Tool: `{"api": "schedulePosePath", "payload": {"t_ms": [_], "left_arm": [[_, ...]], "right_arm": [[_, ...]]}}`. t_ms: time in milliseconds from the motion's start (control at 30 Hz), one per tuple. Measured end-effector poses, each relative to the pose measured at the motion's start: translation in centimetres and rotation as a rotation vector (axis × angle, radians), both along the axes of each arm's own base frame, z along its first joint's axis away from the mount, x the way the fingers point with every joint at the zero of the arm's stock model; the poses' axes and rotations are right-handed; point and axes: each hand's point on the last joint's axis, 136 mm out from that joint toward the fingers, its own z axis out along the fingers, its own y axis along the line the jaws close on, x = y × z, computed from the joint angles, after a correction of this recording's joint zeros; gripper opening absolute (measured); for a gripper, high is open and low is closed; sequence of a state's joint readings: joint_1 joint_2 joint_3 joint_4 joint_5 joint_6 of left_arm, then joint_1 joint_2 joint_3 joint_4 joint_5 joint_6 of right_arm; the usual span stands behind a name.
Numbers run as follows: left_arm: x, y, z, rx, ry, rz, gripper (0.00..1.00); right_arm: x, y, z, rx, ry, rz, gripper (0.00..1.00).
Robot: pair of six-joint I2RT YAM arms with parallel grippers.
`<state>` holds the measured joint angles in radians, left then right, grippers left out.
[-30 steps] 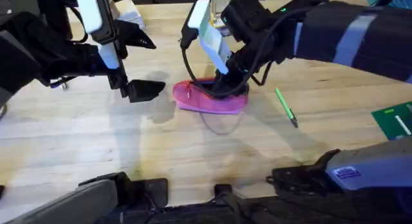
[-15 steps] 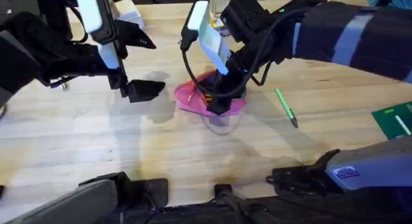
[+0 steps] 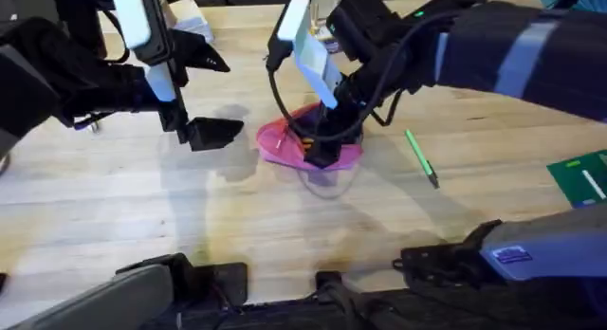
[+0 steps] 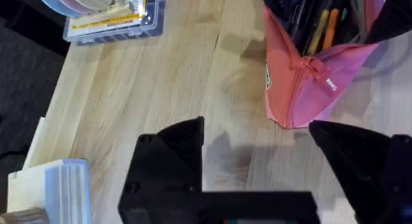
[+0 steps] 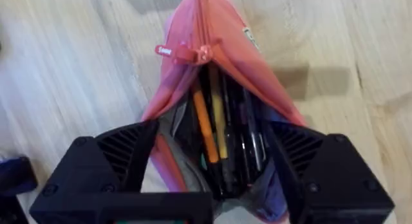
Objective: Unzip the bag, pick up the pens from the table one at a time and place them inside, then zip the bag closed.
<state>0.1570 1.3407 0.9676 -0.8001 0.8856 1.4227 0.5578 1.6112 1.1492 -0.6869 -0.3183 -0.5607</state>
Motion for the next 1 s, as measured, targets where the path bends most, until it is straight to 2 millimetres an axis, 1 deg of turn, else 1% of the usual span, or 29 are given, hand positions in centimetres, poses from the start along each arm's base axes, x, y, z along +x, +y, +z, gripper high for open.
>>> {"api": "schedulePosePath", "payload": {"t_ms": [133, 267, 400, 600, 633, 667, 733, 867, 1000], "left_arm": [[0.0, 0.0, 0.0, 0.0, 0.0, 0.0, 0.993], [0.0, 0.0, 0.0, 0.0, 0.0, 0.0, 0.993], [0.0, 0.0, 0.0, 0.0, 0.0, 0.0, 0.993], [0.0, 0.0, 0.0, 0.0, 0.0, 0.0, 0.993], [0.0, 0.0, 0.0, 0.0, 0.0, 0.0, 0.995], [0.0, 0.0, 0.0, 0.0, -0.001, 0.0, 0.993], [0.1, 0.0, 0.0, 0.001, -0.004, 0.0, 0.993], [0.1, 0.0, 0.1, 0.001, -0.008, 0.0, 0.993], [0.1, 0.0, 0.1, 0.001, -0.008, 0.0, 0.993]], "right_arm": [[0.3, -0.2, 2.2, 0.035, -0.05, -0.017, 0.997], [0.6, -0.7, 5.7, 0.088, -0.133, -0.037, 0.997], [0.3, -2.3, 8.5, 0.108, -0.19, -0.09, 0.997], [-0.3, -7.3, 11.2, 0.069, -0.228, -0.275, 0.997], [-0.5, -8.4, 11.5, 0.061, -0.231, -0.309, 0.997], [-1.1, -10.9, 12.5, 0.054, -0.243, -0.392, 0.998], [-1.4, -12.8, 13.3, 0.055, -0.259, -0.463, 0.998], [-2.2, -16.1, 14.5, 0.052, -0.287, -0.586, 0.997], [-3.4, -18.8, 14.8, 0.036, -0.275, -0.705, 0.997]]}}
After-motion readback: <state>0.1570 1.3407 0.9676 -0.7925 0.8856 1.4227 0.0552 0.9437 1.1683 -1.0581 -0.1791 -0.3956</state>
